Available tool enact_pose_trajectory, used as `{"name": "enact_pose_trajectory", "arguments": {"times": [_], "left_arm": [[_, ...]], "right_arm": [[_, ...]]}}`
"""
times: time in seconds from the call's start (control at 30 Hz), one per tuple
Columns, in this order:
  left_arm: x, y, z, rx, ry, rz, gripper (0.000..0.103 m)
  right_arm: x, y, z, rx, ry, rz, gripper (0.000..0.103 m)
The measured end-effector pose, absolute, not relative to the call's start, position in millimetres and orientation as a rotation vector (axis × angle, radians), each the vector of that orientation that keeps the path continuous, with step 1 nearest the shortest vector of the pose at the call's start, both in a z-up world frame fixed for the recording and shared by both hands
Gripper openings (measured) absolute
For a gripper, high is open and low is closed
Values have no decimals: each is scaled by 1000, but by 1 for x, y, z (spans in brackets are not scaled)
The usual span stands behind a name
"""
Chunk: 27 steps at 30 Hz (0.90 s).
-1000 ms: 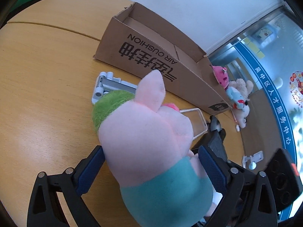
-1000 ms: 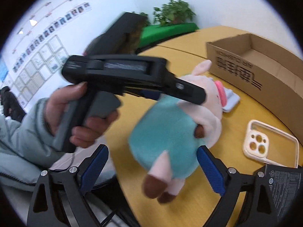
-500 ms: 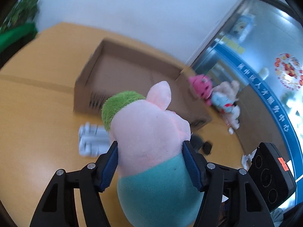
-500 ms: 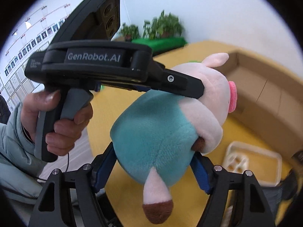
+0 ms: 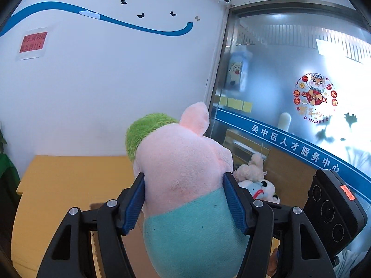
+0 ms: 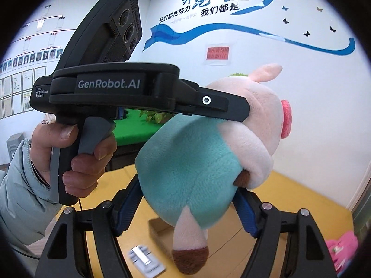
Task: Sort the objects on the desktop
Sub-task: 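Carry the pig plush into the cardboard box and open the right gripper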
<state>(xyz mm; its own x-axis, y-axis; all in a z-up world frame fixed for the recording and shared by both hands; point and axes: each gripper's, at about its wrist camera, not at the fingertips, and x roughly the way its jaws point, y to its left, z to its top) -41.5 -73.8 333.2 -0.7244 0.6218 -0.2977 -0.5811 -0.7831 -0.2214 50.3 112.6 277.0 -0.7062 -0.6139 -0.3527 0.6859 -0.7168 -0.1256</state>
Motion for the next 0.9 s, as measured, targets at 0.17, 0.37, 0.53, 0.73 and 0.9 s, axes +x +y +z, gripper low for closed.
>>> {"name": "enact_pose_trajectory", "arguments": {"times": [0.17, 0.37, 0.53, 0.73, 0.9], "left_arm": [[-123, -77, 331, -555, -185, 2402, 62], [-231, -100, 243, -789, -262, 2371, 62], [-298, -121, 135, -1062, -361, 2305, 62], [-323, -128, 39, -1303, -402, 2223, 62], [-325, -121, 19, -1372, -390, 2255, 63]], "right_arm": [[-32, 89, 280, 423, 289, -2368, 74], [-133, 68, 217, 628, 202, -2311, 74], [-199, 45, 124, 848, 111, -2232, 74], [-226, 27, 39, 1044, 70, -2138, 74], [-231, 17, 6, 1114, 57, -2081, 74]]}}
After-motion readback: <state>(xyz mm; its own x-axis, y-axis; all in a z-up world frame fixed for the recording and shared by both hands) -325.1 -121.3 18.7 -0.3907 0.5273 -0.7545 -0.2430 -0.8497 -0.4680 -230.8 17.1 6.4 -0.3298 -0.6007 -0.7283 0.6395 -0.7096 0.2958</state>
